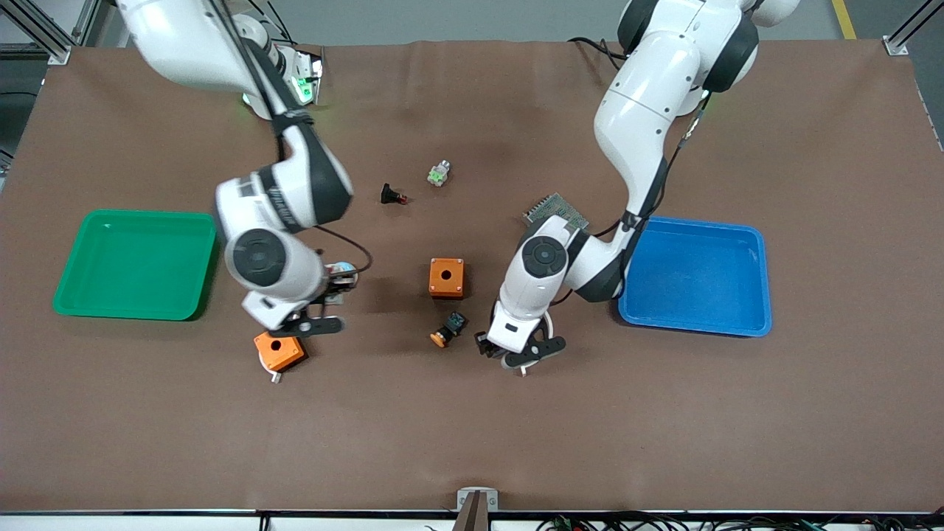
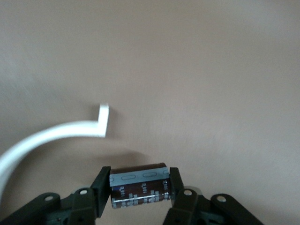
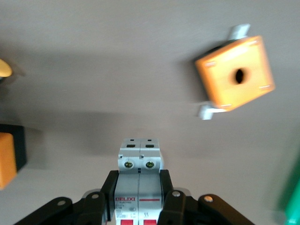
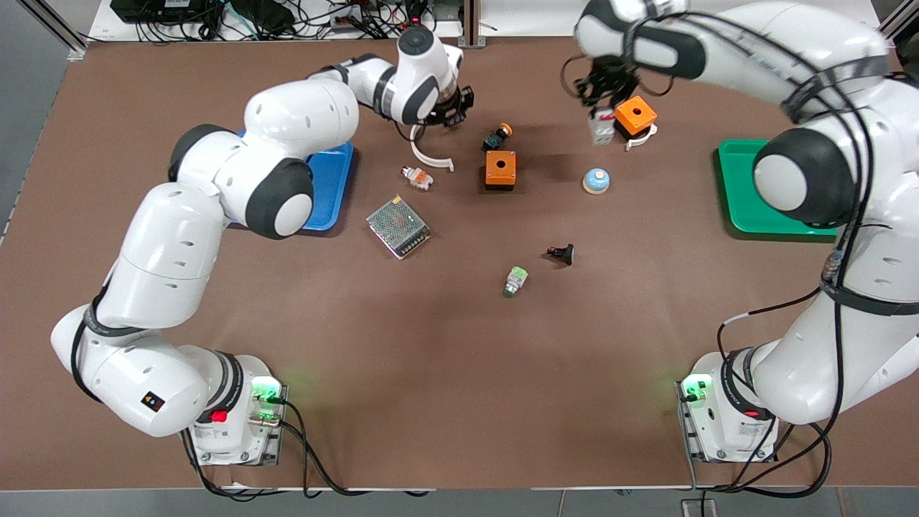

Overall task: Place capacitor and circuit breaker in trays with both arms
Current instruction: 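Carry the breaker to the green tray while the left gripper carries the capacitor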

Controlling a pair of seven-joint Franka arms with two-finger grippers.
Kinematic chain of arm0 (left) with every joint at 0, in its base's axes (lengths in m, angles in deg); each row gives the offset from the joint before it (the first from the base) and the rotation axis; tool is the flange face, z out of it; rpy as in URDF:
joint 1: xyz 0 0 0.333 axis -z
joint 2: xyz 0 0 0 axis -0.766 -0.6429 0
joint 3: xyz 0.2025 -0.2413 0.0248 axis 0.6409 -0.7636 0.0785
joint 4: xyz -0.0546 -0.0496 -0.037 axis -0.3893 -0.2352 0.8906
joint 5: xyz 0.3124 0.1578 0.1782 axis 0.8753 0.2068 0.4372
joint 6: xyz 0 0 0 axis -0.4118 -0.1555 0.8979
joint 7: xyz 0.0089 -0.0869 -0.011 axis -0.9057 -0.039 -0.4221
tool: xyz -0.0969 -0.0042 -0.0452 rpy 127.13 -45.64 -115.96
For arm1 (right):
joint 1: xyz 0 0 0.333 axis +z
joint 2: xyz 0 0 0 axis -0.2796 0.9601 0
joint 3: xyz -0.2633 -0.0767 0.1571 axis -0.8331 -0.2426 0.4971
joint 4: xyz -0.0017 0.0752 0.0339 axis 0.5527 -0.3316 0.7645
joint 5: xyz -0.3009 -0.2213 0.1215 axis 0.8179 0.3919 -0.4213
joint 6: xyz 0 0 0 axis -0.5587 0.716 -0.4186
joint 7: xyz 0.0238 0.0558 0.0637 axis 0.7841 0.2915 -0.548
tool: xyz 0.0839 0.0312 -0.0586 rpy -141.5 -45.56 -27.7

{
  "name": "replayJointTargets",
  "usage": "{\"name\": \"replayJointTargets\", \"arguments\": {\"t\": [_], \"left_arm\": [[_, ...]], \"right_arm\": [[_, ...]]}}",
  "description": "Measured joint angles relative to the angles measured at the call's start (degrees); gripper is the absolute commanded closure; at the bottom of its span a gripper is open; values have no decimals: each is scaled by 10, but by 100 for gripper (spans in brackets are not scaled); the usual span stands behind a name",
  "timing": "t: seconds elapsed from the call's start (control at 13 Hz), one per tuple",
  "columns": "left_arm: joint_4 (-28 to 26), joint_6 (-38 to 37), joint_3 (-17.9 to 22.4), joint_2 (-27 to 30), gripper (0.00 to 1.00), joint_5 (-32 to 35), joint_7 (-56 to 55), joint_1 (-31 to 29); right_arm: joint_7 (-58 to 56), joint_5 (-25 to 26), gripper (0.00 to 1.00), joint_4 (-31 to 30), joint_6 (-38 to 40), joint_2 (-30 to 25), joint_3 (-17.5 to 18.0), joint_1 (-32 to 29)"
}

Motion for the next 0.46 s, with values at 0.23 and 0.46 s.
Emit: {"name": "replayJointTargets", "arguments": {"t": [0.23,0.46], "left_arm": [[-11,-88,-4,60,95,0,52,-51],[-91,-156,-38,159,97,0,125,-128]], "right_arm": [[-99,2,99,-3,42,-30,-3,-75],[-210,15,98,-41,47,-61,-4,-146]]}}
